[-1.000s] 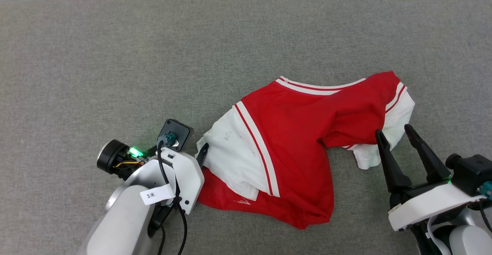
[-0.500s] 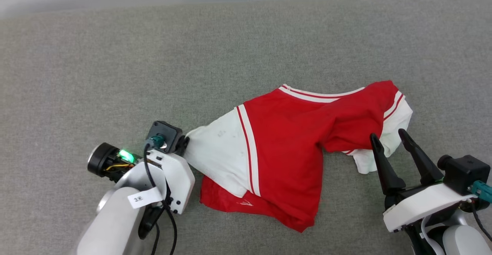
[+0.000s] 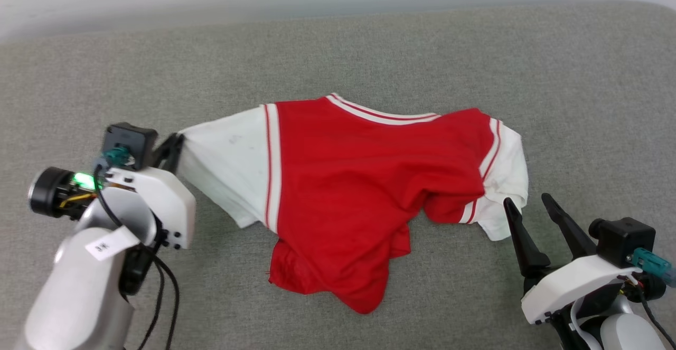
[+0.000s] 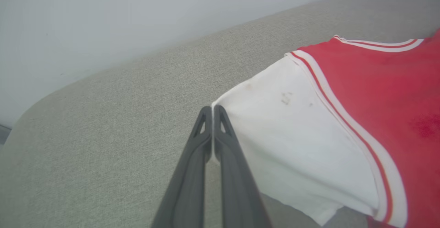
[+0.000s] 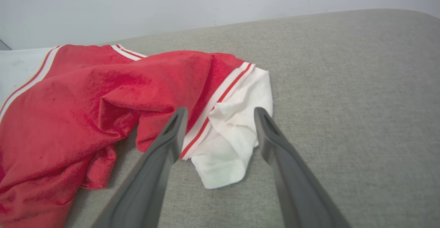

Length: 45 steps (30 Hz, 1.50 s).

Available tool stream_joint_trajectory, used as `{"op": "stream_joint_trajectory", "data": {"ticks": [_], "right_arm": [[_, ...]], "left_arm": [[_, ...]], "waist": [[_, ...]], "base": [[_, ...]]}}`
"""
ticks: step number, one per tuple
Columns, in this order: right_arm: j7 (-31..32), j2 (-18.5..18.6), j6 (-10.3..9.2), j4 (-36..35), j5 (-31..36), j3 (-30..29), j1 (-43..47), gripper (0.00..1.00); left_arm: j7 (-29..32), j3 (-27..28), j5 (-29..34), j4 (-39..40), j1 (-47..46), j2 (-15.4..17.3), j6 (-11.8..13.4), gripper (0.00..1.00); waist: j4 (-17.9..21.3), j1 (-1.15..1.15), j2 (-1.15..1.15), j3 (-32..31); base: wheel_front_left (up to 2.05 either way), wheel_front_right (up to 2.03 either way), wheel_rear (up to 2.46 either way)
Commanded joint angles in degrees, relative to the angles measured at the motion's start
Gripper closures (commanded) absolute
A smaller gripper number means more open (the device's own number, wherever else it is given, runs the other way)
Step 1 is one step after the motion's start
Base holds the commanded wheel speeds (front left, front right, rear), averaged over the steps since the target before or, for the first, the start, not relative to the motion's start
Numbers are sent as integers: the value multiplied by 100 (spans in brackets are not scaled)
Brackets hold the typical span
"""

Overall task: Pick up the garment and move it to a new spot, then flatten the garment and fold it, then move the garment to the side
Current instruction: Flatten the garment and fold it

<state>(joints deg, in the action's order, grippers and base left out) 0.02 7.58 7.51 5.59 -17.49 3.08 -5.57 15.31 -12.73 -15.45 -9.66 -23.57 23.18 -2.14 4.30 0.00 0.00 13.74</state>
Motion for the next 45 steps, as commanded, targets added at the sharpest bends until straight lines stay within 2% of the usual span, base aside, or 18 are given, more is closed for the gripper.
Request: {"op": "stream_joint_trajectory", "data": {"ticks": [1,7,12,13,15,23,28,34,41,45], "right_arm": [[14,-27,-4,7,49,-11,-49,0],[45,-64,-4,32,115,-126,-139,0],[65,-92,-4,54,154,-151,-180,0],[71,-97,-4,61,165,-156,-191,0],[90,-98,-4,73,175,-154,-220,0],[143,-29,-4,106,207,-202,-173,0],[180,11,-4,118,187,-235,-41,0],[257,30,-4,115,157,-300,126,0],[401,31,-4,13,140,-345,358,0],[476,43,-4,-43,127,-359,428,0]], "left_arm": [[11,65,-35,-46,-102,73,32,100],[120,308,-175,-503,-236,312,43,100],[126,275,-289,-958,-269,318,-77,100],[81,267,-277,-1022,-280,309,-74,78],[-72,225,-194,-1159,-297,305,-31,0],[-1083,91,-11,-1324,-314,115,50,0],[-2016,42,-3,-1016,40,-114,109,0],[-2731,-47,-15,-483,634,-380,229,0],[-3037,27,5,453,1530,-756,534,0],[-3058,130,103,900,1904,-952,581,0]], "waist": [[33,0,0,67],[54,0,0,289],[30,0,0,415],[18,0,0,427],[-10,0,0,438],[-206,0,0,140],[-335,0,0,-244],[-464,0,0,-623],[-619,0,0,-903],[-677,0,0,-979]], "base": [[0,0,0],[0,0,0],[0,0,0],[0,0,0],[0,0,0],[0,0,0],[0,0,0],[0,0,0],[0,0,0],[0,0,0]]}}
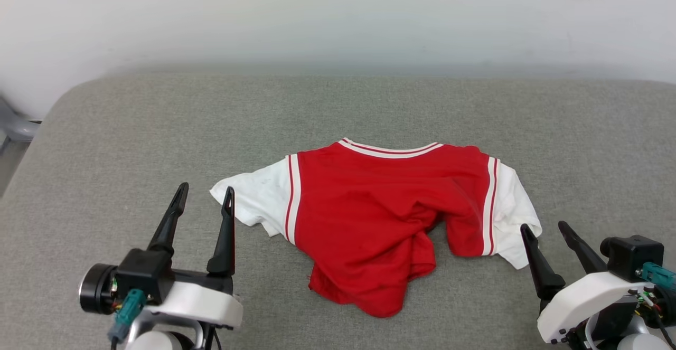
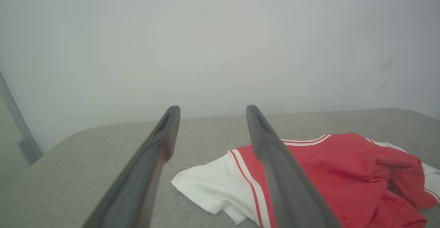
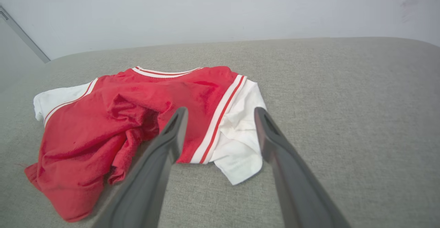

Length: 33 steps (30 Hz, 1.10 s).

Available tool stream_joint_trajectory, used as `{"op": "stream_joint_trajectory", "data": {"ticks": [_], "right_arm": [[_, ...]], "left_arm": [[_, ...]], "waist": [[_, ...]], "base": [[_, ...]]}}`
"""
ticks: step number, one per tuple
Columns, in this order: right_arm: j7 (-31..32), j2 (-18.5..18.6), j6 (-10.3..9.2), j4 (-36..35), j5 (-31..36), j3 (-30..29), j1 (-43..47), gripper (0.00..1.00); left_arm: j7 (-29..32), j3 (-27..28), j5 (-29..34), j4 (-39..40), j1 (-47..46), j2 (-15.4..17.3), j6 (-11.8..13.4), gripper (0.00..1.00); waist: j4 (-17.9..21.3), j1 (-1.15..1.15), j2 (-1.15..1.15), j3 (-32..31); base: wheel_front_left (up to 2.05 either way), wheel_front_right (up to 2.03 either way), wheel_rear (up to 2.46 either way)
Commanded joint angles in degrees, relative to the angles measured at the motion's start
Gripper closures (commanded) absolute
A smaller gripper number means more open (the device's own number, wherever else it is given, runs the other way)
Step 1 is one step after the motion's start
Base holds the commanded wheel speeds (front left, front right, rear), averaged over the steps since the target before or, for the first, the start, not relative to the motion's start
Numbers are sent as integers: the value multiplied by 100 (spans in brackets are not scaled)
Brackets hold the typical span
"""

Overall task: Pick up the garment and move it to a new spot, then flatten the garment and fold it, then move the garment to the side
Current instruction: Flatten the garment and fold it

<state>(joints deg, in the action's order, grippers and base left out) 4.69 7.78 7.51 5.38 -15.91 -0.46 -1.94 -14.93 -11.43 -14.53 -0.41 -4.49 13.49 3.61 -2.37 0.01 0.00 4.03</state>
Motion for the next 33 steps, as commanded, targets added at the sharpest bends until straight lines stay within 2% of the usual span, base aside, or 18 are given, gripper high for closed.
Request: {"op": "stream_joint_trajectory", "data": {"ticks": [1,6,10,14,21,24,27,33], "right_arm": [[29,21,-4,-32,-35,-1,84,0],[103,19,-4,-47,-26,13,114,0],[431,54,-4,-41,46,-100,-65,0],[1187,112,-4,51,167,-206,-390,0],[2868,150,-4,317,281,-340,-1049,0],[3336,136,-4,363,344,-395,-1278,0],[3593,95,-4,443,452,-498,-1417,0],[3691,-7,-4,594,553,-674,-1622,0]], "left_arm": [[-34,5,41,40,84,-38,3,0],[-26,32,234,107,265,-208,-109,0],[-27,61,367,74,151,-252,-214,0],[-28,132,446,38,20,-316,-315,0],[-27,181,572,-104,-99,-477,-482,0],[-27,205,623,-148,-168,-544,-541,0],[-27,235,659,-184,-199,-590,-600,0],[-28,307,730,-222,-288,-642,-689,0]], "waist": [[-17,-1,0,-13],[-51,-1,0,-38],[-111,-1,0,52],[-191,-1,0,198],[-374,-1,0,422],[-455,-1,0,498],[-528,-1,0,571],[-628,-1,0,719]], "base": [[0,0,0],[0,0,0],[0,0,0],[0,0,0],[0,0,0],[0,0,0],[0,0,0],[0,0,0]]}}
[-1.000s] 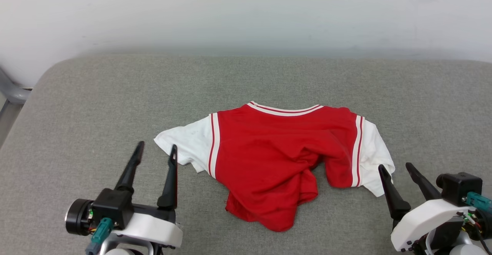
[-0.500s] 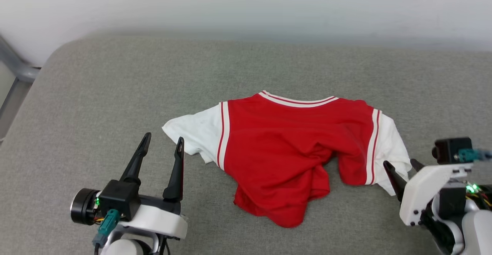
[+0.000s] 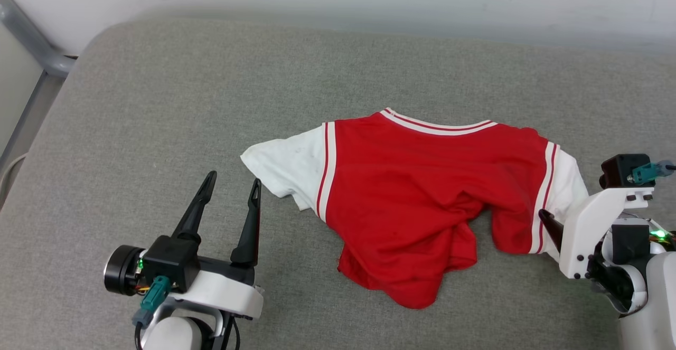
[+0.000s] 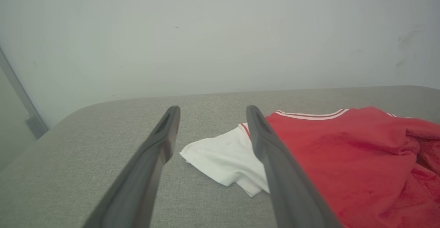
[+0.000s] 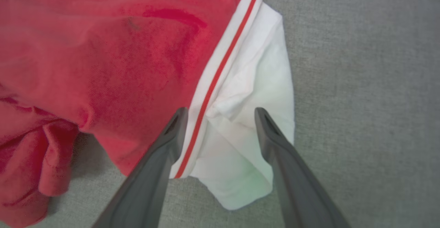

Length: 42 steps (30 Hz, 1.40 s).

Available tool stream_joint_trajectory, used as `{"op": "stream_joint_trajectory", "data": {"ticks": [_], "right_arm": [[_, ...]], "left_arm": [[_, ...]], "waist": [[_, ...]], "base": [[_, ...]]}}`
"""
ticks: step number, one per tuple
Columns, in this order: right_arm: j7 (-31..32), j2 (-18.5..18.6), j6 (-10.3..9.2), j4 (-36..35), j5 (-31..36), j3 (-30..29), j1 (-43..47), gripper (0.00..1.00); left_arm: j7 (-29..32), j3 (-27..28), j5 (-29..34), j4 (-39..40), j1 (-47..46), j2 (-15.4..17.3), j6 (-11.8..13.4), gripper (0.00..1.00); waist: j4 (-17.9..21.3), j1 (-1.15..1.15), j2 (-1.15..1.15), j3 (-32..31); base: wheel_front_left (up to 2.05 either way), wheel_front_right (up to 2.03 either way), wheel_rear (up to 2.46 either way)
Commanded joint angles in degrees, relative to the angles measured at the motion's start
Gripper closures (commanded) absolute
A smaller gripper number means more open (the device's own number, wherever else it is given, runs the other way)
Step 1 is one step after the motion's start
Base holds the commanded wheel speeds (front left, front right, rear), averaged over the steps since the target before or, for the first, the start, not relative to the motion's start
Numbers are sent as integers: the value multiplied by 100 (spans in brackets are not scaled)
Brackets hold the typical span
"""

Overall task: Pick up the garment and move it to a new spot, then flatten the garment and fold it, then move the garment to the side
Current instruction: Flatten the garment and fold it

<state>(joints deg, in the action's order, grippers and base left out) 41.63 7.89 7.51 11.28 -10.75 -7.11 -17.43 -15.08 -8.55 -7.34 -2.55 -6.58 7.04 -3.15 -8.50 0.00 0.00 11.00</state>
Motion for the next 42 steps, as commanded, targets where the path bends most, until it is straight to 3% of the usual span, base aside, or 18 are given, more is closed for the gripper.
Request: {"op": "stream_joint_trajectory", "data": {"ticks": [1,7,8,10,11,18,26,33,40,41,42], "right_arm": [[-3,-35,-4,38,48,-44,-94,0],[-82,-81,-4,166,138,-100,-181,0],[-85,-95,-4,187,134,-107,-190,8],[-99,-113,-4,211,148,-116,-223,89],[-111,-124,-4,222,152,-116,-234,100],[-213,-105,-4,109,101,-122,-120,100],[26,71,-4,-526,-176,-385,81,100],[396,679,-4,-681,-288,-924,-59,100],[304,1227,-5,114,-202,-1122,-426,100],[248,1308,-5,224,-161,-1070,-470,66],[248,1308,-5,224,-161,-1070,-470,66]], "left_arm": [[-12,33,16,-10,-86,-7,-26,0],[-12,76,89,-50,-163,-69,-111,0],[-12,78,95,-68,-172,-83,-124,0],[-12,94,113,-129,-189,-101,-128,0],[-12,103,111,-141,-199,-109,-136,0],[-12,211,163,-249,-104,-135,-188,0],[-13,278,195,-277,-46,-184,-217,0],[-13,339,216,-155,-171,-209,-255,0],[-13,322,265,-164,-348,-222,-304,0],[-13,324,264,-172,-361,-224,-312,0],[-13,324,264,-172,-361,-224,-312,0]], "waist": [[-27,0,0,48],[-66,0,0,189],[-69,0,0,203],[-69,0,0,229],[-67,0,0,237],[19,0,0,127],[179,0,0,-18],[233,0,0,241],[168,0,0,531],[158,0,0,546],[158,0,0,546]], "base": [[0,0,0],[0,0,0],[0,0,0],[0,0,0],[0,0,0],[0,0,0],[0,0,0],[0,0,0],[0,0,0],[0,0,0],[0,0,0]]}}
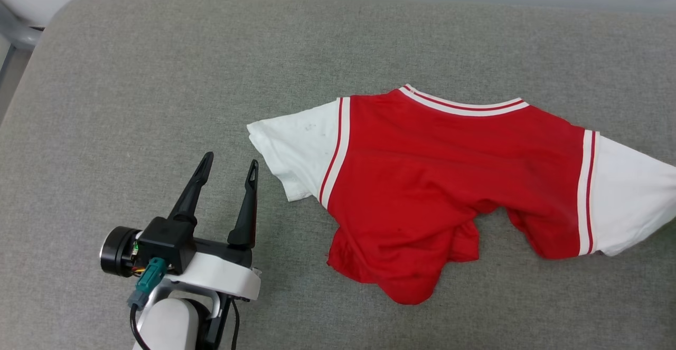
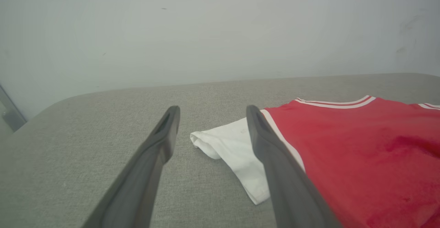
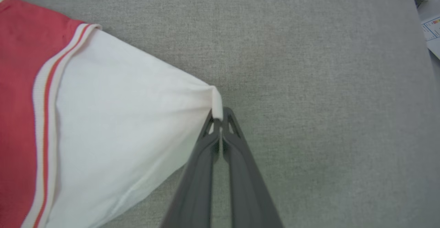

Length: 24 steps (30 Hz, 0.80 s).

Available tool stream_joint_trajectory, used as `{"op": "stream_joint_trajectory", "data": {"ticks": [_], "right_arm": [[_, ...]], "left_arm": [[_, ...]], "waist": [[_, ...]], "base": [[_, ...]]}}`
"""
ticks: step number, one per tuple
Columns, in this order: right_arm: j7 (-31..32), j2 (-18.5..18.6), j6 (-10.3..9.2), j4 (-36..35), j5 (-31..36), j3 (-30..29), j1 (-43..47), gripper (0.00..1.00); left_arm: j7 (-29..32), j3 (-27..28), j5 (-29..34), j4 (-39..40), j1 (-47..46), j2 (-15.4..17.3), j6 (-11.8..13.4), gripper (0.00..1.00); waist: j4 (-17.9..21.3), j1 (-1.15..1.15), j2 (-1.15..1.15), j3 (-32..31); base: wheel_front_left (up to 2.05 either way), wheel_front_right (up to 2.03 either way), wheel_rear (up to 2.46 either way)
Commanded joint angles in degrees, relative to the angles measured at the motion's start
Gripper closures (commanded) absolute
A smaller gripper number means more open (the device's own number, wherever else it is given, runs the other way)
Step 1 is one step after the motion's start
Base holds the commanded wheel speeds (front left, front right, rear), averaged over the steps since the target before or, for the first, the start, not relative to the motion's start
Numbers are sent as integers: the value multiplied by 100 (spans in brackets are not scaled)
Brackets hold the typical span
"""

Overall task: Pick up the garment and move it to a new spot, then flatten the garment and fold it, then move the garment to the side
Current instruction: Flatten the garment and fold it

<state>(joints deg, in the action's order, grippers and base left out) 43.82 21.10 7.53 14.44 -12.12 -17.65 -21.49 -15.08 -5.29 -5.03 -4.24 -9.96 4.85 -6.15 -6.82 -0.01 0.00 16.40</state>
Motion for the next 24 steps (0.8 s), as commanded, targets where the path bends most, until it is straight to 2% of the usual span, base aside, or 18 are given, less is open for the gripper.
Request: {"op": "stream_joint_trajectory", "data": {"ticks": [1,7,10,18,24], "right_arm": [[-49,49,-8,38,15,-7,-122,0],[-790,209,-7,491,266,271,-297,0],[-1238,88,-7,472,191,437,-369,0],[-2628,-181,-8,-72,-186,910,-96,0],[-3702,-535,-8,-666,-547,1052,444,0]], "left_arm": [[-13,4,33,-11,-38,-8,-14,0],[-13,85,21,-56,-84,-3,-30,0],[-13,142,4,-68,-18,1,-36,0],[-13,262,-86,-57,171,-10,-59,0],[-13,346,-238,-28,365,-51,-71,0]], "waist": [[-17,1,0,18],[-3,1,0,-54],[66,1,0,-199],[265,1,0,-677],[369,1,0,-987]], "base": [[0,0,0],[0,0,0],[0,0,0],[0,0,0],[0,0,0]]}}
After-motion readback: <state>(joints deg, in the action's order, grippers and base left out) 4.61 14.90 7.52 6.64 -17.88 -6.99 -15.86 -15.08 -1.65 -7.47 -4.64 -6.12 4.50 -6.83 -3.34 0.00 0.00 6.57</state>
